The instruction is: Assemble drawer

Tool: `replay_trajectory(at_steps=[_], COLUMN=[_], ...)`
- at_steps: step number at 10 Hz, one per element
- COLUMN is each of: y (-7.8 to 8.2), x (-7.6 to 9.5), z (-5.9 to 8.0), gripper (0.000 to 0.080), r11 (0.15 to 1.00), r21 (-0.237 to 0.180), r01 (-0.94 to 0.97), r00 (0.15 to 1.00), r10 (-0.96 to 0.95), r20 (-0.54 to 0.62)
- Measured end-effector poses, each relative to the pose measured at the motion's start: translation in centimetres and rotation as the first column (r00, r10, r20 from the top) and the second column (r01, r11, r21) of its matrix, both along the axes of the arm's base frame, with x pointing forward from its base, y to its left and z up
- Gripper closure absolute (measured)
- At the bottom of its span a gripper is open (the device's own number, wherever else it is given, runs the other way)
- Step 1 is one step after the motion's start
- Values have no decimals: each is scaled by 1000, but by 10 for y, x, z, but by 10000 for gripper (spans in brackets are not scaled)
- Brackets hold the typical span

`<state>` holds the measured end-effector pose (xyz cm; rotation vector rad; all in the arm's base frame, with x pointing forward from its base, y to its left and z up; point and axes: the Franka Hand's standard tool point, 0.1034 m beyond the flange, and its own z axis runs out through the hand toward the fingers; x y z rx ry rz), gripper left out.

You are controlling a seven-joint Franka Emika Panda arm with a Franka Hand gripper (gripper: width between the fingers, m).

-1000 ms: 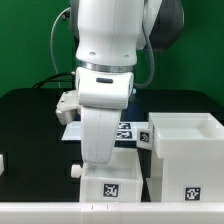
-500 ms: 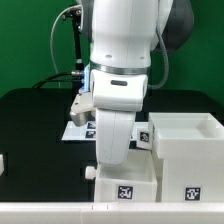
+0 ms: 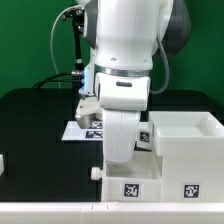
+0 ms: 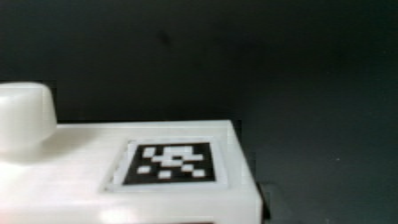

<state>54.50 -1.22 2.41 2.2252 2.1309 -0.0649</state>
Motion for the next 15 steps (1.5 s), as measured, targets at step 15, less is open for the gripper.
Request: replay_trajectory(at_steps=[15], y=[-11], x=[4], z=[-3], gripper=[761], r11=[995], r21=[-1], r01=[-102], r00=[994], r10=[102], r20=[23])
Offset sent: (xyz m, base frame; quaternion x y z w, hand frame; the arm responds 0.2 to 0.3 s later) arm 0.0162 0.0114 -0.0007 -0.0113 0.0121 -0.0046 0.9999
